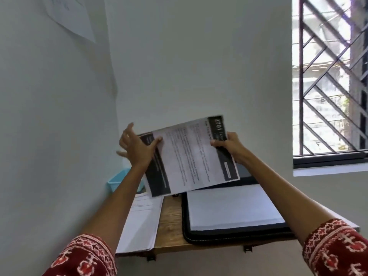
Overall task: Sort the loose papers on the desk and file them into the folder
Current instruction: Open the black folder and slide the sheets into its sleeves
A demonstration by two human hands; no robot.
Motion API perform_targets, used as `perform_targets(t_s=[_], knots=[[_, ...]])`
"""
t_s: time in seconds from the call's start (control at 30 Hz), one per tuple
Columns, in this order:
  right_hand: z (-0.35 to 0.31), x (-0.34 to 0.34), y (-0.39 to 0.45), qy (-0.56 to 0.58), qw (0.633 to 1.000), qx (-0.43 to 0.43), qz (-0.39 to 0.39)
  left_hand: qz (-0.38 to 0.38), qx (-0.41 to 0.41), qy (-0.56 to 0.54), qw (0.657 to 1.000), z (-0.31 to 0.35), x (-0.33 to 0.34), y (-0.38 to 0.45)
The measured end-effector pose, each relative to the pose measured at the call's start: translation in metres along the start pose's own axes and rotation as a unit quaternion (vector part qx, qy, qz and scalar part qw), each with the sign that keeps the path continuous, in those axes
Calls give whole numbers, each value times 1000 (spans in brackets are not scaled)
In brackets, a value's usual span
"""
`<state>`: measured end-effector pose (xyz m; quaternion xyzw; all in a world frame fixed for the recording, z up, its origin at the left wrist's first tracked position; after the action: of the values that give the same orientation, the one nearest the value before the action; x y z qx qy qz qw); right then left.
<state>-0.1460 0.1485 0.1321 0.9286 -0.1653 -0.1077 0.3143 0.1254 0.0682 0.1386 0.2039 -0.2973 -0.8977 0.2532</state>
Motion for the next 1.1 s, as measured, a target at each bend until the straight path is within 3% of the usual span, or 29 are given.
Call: perform_targets(t_s=[0.07, 0.17, 0.3, 0.4, 0.5, 0.7, 0.83, 0.93, 1.1], knots=[[7, -27, -12, 51, 998, 0, 47, -116, -117, -119, 979, -9, 14, -9], [21, -56, -33, 84, 995, 17, 48, -266, -156, -248, 918, -9, 34, -33], [46, -90, -67, -10, 995, 88, -36, -309, -182, -248, 900, -20, 54, -68], [63, -103, -84, -23, 993, 103, -55, -351, -212, -259, 875, -35, 73, -96], [67, -108, -87, -31, 995, 87, -24, -336, -186, -217, 897, -30, 84, -109], [54, -144, -78, -114, 982, 50, 141, -315, -57, -161, 934, 31, 117, -106], [63, -200, -88, -259, 929, 59, 259, -358, -20, -60, 932, 54, 158, -128], [77, -240, -110, -266, 892, 100, 353, -449, -9, 42, 893, 56, 192, -169], [104, -281, -145, -195, 820, 167, 512, -559, 82, 84, 821, 81, 237, -239]])
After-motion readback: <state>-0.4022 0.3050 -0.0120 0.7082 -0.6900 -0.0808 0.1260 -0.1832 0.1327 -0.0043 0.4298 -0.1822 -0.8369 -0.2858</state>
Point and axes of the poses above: each hand's wrist, its own y-axis towards the middle knuckle, its own x-axis out of the palm, z = x × y, the point moved 3 cm from there along y, towards the middle knuckle, and after that the axes turned 8 degrees about -x, right-handed, at the moved point
